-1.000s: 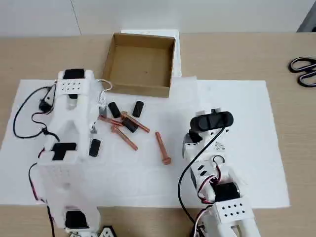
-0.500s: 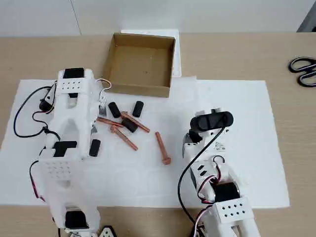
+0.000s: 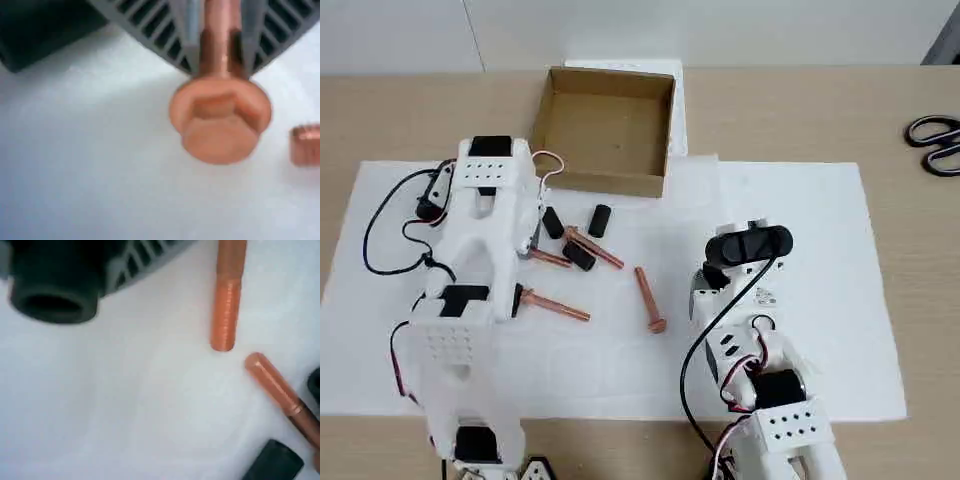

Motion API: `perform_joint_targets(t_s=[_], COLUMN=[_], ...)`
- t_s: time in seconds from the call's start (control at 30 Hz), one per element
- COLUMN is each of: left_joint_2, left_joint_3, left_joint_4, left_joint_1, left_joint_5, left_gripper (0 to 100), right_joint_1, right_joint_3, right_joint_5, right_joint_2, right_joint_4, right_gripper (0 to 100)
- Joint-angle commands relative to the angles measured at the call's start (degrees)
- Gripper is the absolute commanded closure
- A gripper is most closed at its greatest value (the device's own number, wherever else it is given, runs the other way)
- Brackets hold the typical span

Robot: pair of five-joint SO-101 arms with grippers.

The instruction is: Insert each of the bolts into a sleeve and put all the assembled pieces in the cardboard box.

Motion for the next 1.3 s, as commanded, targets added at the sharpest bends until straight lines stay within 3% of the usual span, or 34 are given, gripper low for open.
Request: perform_joint_targets(t_s=[0.0,0.17,0.37,0.7,0.83,1.0,1.17,1.27], left_joint_2=[-1.0,-2.1,-11.9,-35.8,-44.9,-56.1,-67.9,-72.6], left_joint_3=[-5.9,-13.2,-7.5,16.1,19.3,19.5,19.5,19.5], left_joint_4=[4.2,7.6,7.6,7.6,7.5,7.5,7.0,4.0], left_joint_1=[1.1,0.6,1.9,2.3,2.3,3.2,7.4,10.5], left_joint_5=[0.3,-2.5,-4.7,-22.7,-27.6,-39.6,-47.7,-52.0], left_gripper=[99,99,99,99,99,99,99,99], right_joint_1=[0.2,0.2,0.0,-0.1,-0.1,-0.1,-4.5,-7.2], right_joint_3=[-0.8,-0.8,-0.8,-0.8,-2.5,-8.6,-10.3,-10.0], right_joint_5=[0.1,0.1,0.3,0.4,0.5,0.7,13.6,19.7], right_joint_2=[-1.0,-1.0,-1.0,-1.0,-1.0,-1.0,-1.1,-1.1], right_joint_4=[-1.5,-1.5,-1.5,-1.5,-1.4,-1.4,-2.2,-9.3], right_gripper=[99.5,99.5,99.5,99.5,99.5,99.5,99.5,99.5])
